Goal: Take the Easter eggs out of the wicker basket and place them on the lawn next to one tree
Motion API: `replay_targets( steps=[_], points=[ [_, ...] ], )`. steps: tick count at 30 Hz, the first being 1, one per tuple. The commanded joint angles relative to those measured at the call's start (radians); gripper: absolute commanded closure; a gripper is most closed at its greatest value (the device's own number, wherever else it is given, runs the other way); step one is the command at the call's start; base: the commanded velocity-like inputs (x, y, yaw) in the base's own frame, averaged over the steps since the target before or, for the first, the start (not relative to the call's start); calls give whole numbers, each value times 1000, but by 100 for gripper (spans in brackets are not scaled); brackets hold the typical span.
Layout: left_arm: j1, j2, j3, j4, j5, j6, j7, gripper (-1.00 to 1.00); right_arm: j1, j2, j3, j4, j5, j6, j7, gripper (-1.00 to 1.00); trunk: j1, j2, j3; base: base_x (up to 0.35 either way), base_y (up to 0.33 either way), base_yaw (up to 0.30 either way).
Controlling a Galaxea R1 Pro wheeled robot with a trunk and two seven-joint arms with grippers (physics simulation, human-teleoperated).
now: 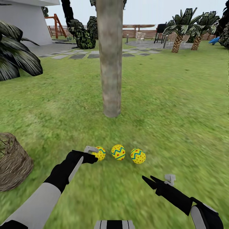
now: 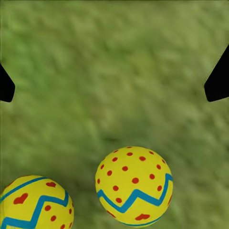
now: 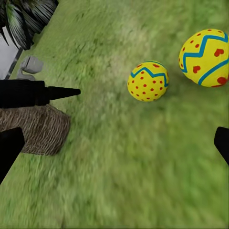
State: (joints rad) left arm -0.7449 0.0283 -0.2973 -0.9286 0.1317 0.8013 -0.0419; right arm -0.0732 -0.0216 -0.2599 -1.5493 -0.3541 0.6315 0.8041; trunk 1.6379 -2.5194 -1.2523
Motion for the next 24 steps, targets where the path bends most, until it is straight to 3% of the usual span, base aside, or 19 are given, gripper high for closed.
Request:
replay_targets(
  steps=[1,24],
  points=[
    [-1,1,-3,-1,8,4,4,-100,0,0,-1,0,-5,7,1,-100,-1,0,3,0,0,0],
    [0,1,-3,-1,8,6,4,-100,-1,-1,-1,1,-4,5,-10,-100,-11,5,92,0,0,0]
  ],
)
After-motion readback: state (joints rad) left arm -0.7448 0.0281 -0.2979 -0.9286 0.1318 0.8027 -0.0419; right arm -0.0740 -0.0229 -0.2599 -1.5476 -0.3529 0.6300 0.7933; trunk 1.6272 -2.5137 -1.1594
